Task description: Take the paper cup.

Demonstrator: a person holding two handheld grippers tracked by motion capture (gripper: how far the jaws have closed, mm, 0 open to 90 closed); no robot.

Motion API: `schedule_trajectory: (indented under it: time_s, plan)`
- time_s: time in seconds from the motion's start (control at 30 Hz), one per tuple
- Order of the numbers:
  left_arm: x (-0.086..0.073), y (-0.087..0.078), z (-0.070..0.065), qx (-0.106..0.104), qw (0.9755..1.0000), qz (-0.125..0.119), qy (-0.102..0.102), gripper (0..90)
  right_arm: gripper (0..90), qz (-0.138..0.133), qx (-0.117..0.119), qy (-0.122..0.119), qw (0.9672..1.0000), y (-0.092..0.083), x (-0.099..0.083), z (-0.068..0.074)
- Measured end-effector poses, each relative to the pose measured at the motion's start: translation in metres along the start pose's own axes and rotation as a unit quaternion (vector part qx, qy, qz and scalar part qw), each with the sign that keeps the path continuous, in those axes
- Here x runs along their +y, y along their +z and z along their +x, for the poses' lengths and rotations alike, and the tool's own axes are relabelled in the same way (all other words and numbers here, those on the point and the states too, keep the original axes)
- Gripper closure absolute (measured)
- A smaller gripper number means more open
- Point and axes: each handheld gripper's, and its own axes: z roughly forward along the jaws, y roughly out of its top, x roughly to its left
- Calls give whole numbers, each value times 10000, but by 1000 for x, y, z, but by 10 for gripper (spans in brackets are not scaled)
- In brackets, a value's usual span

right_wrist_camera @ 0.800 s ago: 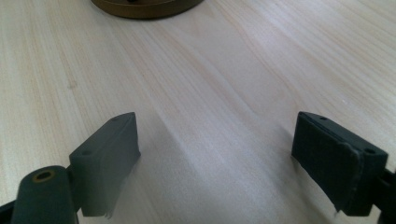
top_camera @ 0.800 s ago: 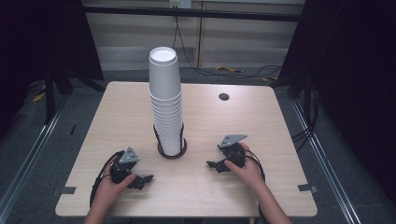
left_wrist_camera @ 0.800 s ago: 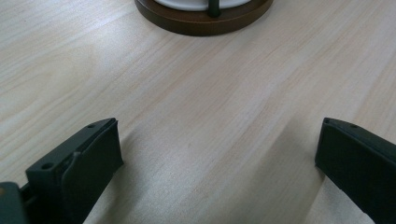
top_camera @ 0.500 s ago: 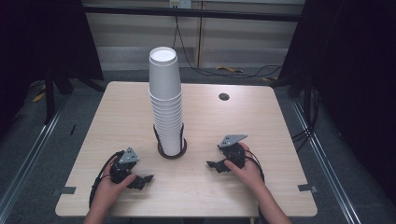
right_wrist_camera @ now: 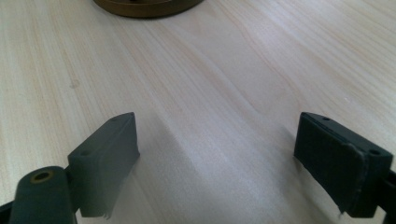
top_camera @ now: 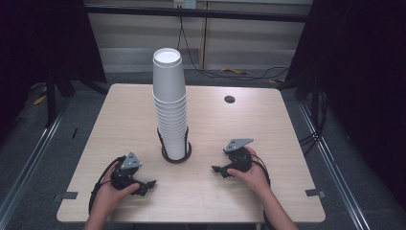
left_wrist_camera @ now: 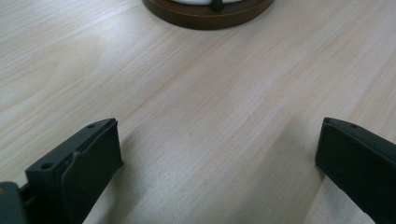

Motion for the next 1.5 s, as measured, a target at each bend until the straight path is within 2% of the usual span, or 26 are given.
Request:
schedule_trajectory:
  time_s: [0.13,0.23,0.27,0.3,0.4,0.6,0.67,0.77,0.87,0.93,1.07,1.13,1.23,1.37,1.43,1.5]
  plan:
    - [1,-3,1,54,9999,68,53,0,142,120,-14,8,9999,-2,3,4]
    - [3,-5,2,26,10000,-66,-56,0,144,72,-1,-28,10000,-3,6,6]
    - [6,-7,4,-89,9996,-180,-197,0,151,31,46,-4,10000,-4,11,8]
    - [8,-8,4,-127,9994,-229,-229,0,153,24,18,-38,10000,-5,13,9]
    - [15,-12,5,-272,9991,-268,-205,0,153,15,5,-140,9999,-7,20,12]
    - [29,-21,7,-499,9976,-344,-320,0,160,-91,-8,-234,9997,-17,39,14]
    - [32,-24,7,-575,9972,-354,-323,0,160,-121,38,-215,9997,-18,42,13]
    - [41,-33,10,-657,9967,-346,-339,6,156,-324,273,-84,9991,-25,57,14]
    - [45,-39,11,-806,9949,-421,-442,16,154,-408,318,-66,9986,-30,66,14]
    - [48,-42,12,-801,9949,-390,-474,18,152,-441,321,-77,9985,-33,71,14]
    - [54,-47,13,-844,9945,-372,-497,19,152,-594,457,61,9972,-38,81,13]
    - [61,-52,15,-796,9957,-283,-384,26,152,-643,482,98,9967,-40,85,12]
    - [68,-58,18,-808,9958,-251,-353,45,152,-718,543,182,9958,-42,92,11]
    - [81,-66,22,-734,9964,-279,-306,65,152,-751,512,79,9958,-45,104,11]
    - [89,-69,24,-755,9963,-310,-281,65,149,-798,568,84,9952,-48,111,11]
    - [96,-73,25,-724,9965,-330,-250,65,149,-803,503,38,9955,-52,119,11]
